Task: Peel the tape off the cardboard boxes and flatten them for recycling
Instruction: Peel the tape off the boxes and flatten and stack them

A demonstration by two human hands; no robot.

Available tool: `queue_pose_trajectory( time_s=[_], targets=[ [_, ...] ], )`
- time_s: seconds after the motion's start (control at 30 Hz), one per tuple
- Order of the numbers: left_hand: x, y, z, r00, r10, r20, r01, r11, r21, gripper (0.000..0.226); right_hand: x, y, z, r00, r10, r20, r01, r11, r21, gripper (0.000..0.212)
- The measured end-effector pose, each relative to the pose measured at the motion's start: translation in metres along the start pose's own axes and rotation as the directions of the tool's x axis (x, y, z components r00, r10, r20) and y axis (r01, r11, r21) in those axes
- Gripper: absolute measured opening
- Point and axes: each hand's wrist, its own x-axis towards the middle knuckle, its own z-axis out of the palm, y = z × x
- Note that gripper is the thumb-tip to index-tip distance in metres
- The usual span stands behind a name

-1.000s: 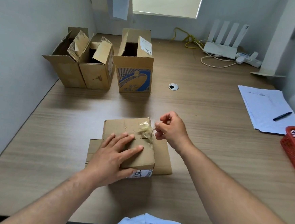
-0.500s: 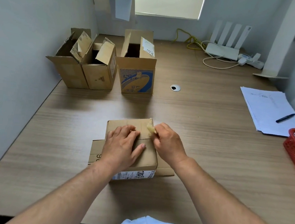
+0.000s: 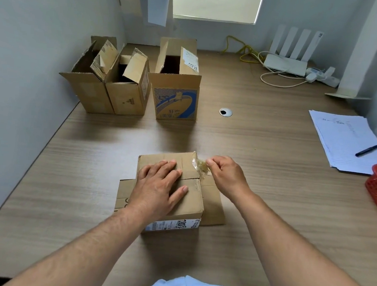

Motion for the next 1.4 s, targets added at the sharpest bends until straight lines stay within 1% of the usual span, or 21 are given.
queue_pose_trajectory(
  time_s=[0.07, 0.1, 0.17, 0.23, 0.3, 0.37, 0.43, 0.5, 0.53, 0.6, 0.63, 0.8, 0.87, 0.97, 1.07, 1.17, 1.23, 1.27, 1.33, 1.37, 1.4],
  targets=[
    [0.001, 0.000, 0.001, 1.000, -0.002, -0.006, 0.002, 1.000, -0.003, 0.087, -0.001, 0.003, -0.010, 0.998, -0.011, 0.062, 0.009, 0.999, 0.036, 0.039],
    [0.001, 0.001, 0.000, 1.000, -0.003, -0.008, 0.003, 1.000, -0.003, 0.087, -0.002, 0.003, -0.013, 0.995, -0.020, 0.095, 0.015, 0.999, 0.051, 0.036],
    [0.002, 0.001, -0.001, 1.000, -0.004, 0.002, 0.004, 1.000, 0.006, 0.088, -0.005, 0.000, -0.007, 0.991, -0.007, 0.135, 0.009, 1.000, -0.014, 0.028],
    [0.001, 0.002, -0.001, 1.000, -0.005, 0.017, 0.004, 1.000, 0.014, 0.089, -0.004, -0.005, 0.001, 0.992, 0.034, 0.118, -0.028, 0.998, -0.052, 0.032],
    [0.001, 0.002, -0.002, 1.000, 0.000, 0.009, 0.000, 1.000, 0.003, 0.088, -0.003, -0.012, 0.003, 0.997, 0.013, 0.075, -0.010, 0.999, -0.033, 0.025],
    [0.001, 0.002, -0.003, 1.000, 0.000, 0.003, 0.000, 1.000, -0.006, 0.087, -0.004, -0.018, 0.004, 0.994, -0.090, 0.063, 0.101, 0.975, -0.196, 0.018],
    [0.001, 0.001, -0.003, 1.000, 0.004, 0.004, -0.004, 1.000, -0.011, 0.087, -0.004, -0.021, 0.003, 0.972, -0.226, 0.067, 0.233, 0.880, -0.413, 0.017],
    [-0.001, 0.002, -0.002, 1.000, 0.023, 0.000, -0.023, 1.000, -0.020, 0.084, 0.002, -0.019, -0.003, 0.963, -0.269, 0.025, 0.243, 0.820, -0.518, 0.018],
    [-0.003, 0.002, -0.001, 0.999, 0.038, -0.005, -0.038, 0.999, -0.030, 0.081, 0.009, -0.018, -0.007, 0.968, -0.249, -0.024, 0.201, 0.830, -0.520, 0.019],
    [-0.006, 0.001, 0.000, 0.998, 0.069, -0.009, -0.069, 0.996, -0.049, 0.076, 0.025, -0.019, -0.019, 0.979, -0.180, -0.092, 0.118, 0.881, -0.458, 0.021],
    [-0.007, 0.001, 0.001, 0.997, 0.080, -0.003, -0.080, 0.995, -0.054, 0.076, 0.031, -0.021, -0.023, 0.986, -0.148, -0.080, 0.101, 0.900, -0.423, 0.021],
    [-0.006, 0.000, 0.000, 0.996, 0.084, -0.001, -0.084, 0.995, -0.061, 0.076, 0.029, -0.031, -0.019, 0.986, -0.069, 0.151, 0.101, 0.972, -0.211, 0.026],
    [-0.006, 0.001, -0.002, 0.996, 0.084, 0.017, -0.083, 0.995, -0.054, 0.079, 0.028, -0.033, -0.010, 0.980, -0.069, 0.186, 0.115, 0.963, -0.244, 0.028],
    [-0.006, 0.001, -0.006, 0.994, 0.089, 0.062, -0.086, 0.995, -0.040, 0.087, 0.031, -0.029, 0.003, 0.995, -0.038, 0.093, 0.060, 0.967, -0.249, 0.021],
    [-0.007, -0.009, -0.013, 0.969, 0.149, 0.197, -0.148, 0.989, -0.020, 0.109, 0.031, -0.025, 0.007, 0.999, 0.036, 0.004, -0.034, 0.982, -0.184, 0.015],
    [-0.011, -0.020, -0.017, 0.939, 0.162, 0.303, -0.177, 0.984, 0.024, 0.106, 0.023, -0.024, 0.004, 0.997, 0.044, -0.065, -0.060, 0.963, -0.262, 0.020],
    [-0.015, -0.020, -0.016, 0.935, 0.165, 0.314, -0.181, 0.983, 0.020, 0.104, 0.019, -0.017, 0.006, 0.987, 0.081, -0.137, -0.111, 0.966, -0.235, 0.022],
    [-0.017, -0.018, -0.015, 0.935, 0.174, 0.308, -0.186, 0.983, 0.009, 0.104, 0.017, -0.013, 0.009, 0.977, 0.127, -0.174, -0.156, 0.974, -0.164, 0.023],
    [-0.017, -0.012, -0.011, 0.936, 0.193, 0.294, -0.198, 0.980, -0.015, 0.104, 0.011, -0.005, 0.015, 0.934, 0.277, -0.226, -0.255, 0.959, 0.124, 0.021],
    [-0.018, -0.008, -0.010, 0.936, 0.199, 0.290, -0.201, 0.979, -0.022, 0.104, 0.007, -0.001, 0.015, 0.899, 0.364, -0.243, -0.280, 0.905, 0.320, 0.022],
    [-0.019, -0.005, -0.009, 0.937, 0.197, 0.289, -0.198, 0.980, -0.026, 0.105, 0.002, 0.002, 0.011, 0.857, 0.456, -0.240, -0.289, 0.810, 0.510, 0.025]
  ],
)
